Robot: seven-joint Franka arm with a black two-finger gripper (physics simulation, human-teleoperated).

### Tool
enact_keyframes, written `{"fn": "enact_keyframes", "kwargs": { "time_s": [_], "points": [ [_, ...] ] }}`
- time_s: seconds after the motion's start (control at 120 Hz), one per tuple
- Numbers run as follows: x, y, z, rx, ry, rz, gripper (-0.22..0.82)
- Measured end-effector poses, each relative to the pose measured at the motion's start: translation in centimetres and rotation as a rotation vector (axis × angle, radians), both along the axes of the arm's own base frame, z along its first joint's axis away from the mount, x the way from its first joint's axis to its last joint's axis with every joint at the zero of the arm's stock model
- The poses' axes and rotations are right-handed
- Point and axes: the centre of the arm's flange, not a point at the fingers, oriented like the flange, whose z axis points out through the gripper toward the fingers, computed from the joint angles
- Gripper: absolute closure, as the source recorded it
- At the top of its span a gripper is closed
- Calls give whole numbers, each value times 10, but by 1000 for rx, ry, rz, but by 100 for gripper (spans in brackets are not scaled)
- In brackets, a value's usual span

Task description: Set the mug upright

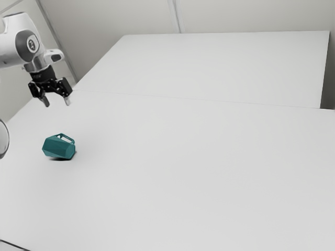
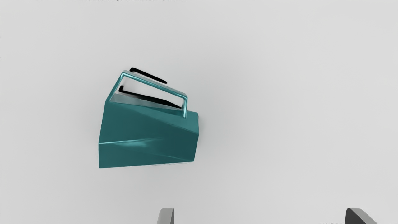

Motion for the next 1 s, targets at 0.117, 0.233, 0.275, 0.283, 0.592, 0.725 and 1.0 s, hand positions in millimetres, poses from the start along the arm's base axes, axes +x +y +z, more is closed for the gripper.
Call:
{"fn": "enact_keyframes", "kwargs": {
  "time_s": [0.117, 0.233, 0.275, 0.283, 0.592, 0.725, 1.0],
  "points": [
    [-10, 26, -8, -26, -7, -35, 0],
    [-24, 51, -18, -47, 2, -69, 0],
    [-31, 60, -23, -55, 6, -79, 0],
    [-32, 62, -23, -57, 7, -81, 0],
    [-59, 126, -77, -108, 32, -164, 0],
    [-60, 151, -103, -140, 3, -196, 0],
    [-51, 170, -125, -220, -123, -279, 0]
  ]
}}
